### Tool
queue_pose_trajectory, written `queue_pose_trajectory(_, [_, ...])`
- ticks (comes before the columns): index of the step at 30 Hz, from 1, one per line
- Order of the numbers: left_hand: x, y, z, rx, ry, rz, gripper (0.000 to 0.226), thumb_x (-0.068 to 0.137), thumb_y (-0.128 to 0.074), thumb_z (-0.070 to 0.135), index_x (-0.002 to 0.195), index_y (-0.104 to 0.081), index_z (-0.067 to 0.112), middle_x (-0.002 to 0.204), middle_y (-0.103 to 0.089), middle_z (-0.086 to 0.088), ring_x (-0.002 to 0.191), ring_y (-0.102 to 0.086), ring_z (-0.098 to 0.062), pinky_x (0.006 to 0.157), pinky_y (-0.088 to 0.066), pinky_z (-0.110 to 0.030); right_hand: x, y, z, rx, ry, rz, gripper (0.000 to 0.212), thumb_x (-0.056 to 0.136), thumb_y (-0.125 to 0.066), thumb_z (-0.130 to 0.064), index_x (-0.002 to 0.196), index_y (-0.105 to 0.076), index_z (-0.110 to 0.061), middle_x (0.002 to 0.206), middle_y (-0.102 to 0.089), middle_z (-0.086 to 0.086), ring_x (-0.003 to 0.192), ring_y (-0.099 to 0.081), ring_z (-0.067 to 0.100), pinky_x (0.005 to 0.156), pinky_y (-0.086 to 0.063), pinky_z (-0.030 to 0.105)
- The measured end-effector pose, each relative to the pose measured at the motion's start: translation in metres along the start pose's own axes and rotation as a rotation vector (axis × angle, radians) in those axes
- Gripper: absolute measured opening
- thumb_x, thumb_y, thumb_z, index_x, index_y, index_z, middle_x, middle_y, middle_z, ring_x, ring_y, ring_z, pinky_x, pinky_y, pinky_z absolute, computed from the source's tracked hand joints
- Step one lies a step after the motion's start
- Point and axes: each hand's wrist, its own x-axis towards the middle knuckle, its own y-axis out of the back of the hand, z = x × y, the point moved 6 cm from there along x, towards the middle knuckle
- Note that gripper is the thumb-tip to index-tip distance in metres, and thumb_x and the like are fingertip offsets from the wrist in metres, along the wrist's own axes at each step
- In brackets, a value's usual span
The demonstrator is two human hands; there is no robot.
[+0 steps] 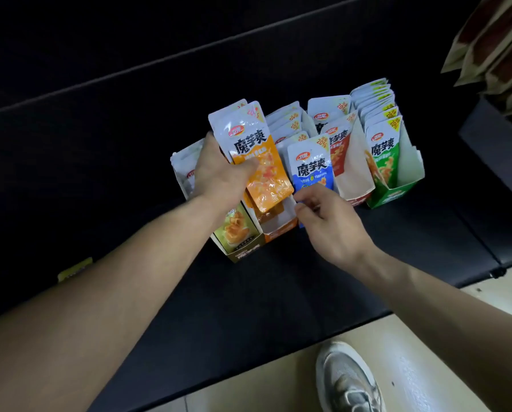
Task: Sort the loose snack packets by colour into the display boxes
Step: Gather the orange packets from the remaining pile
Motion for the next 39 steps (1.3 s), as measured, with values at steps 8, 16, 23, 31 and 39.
queue_pose_trajectory(8, [-0.005, -0.006, 0.009, 0.185, -0.123, -0.002, 0.051, 0.089, -0.072, 0.016, 0.132, -0.046, 0.023, 0.116, -0.061, 0.013, 0.107, -0.057, -0.007, 0.083, -0.045, -0.022, -0.007, -0.008, 0.005, -0.011, 0.009, -0.046, 0.017, 0.099, -0.055, -0.03, 0.115, -0.06, -0.03, 0.109, -0.062, -0.01, 0.09, -0.061, 0.009, 0.079, -0.05, 0.028])
queue_pose_trajectory(16, [-0.006, 0.001, -0.004, 0.247, -0.138, 0.026, 0.049, 0.089, -0.071, 0.014, 0.13, -0.045, 0.024, 0.108, -0.061, 0.017, 0.101, -0.06, -0.003, 0.077, -0.052, -0.021, -0.012, -0.012, 0.011, -0.034, 0.036, -0.121, 0.015, 0.098, -0.056, -0.028, 0.112, -0.06, -0.029, 0.109, -0.063, -0.008, 0.093, -0.062, 0.008, 0.081, -0.053, 0.029])
queue_pose_trajectory(23, [-0.015, -0.014, -0.015, 0.355, -0.145, 0.101, 0.05, 0.086, -0.076, 0.023, 0.126, -0.045, 0.021, 0.12, -0.067, 0.005, 0.109, -0.065, -0.017, 0.09, -0.055, -0.036, -0.01, -0.018, 0.007, -0.15, 0.098, -0.152, 0.024, 0.096, -0.056, -0.031, 0.119, -0.057, -0.03, 0.11, -0.055, -0.008, 0.1, -0.057, 0.013, 0.089, -0.052, 0.04])
queue_pose_trajectory(31, [-0.017, -0.015, -0.012, 0.429, -0.249, 0.047, 0.05, 0.083, -0.078, 0.021, 0.128, -0.055, 0.018, 0.11, -0.062, 0.009, 0.099, -0.055, -0.004, 0.08, -0.04, -0.008, -0.006, -0.033, -0.016, -0.417, 0.329, -0.208, 0.043, 0.096, -0.052, -0.03, 0.139, -0.048, -0.03, 0.134, -0.049, -0.007, 0.115, -0.054, 0.027, 0.091, -0.052, 0.043])
queue_pose_trajectory(39, [-0.01, 0.004, -0.008, 0.806, -0.391, 0.028, 0.055, 0.091, -0.068, 0.028, 0.143, -0.051, 0.024, 0.139, -0.048, 0.001, 0.127, -0.039, -0.025, 0.103, -0.04, -0.039, 0.012, -0.047, -0.032, -0.778, 0.348, -0.3, 0.055, 0.098, -0.047, -0.033, 0.151, -0.031, -0.03, 0.148, -0.045, -0.004, 0.122, -0.057, 0.032, 0.086, -0.051, 0.044])
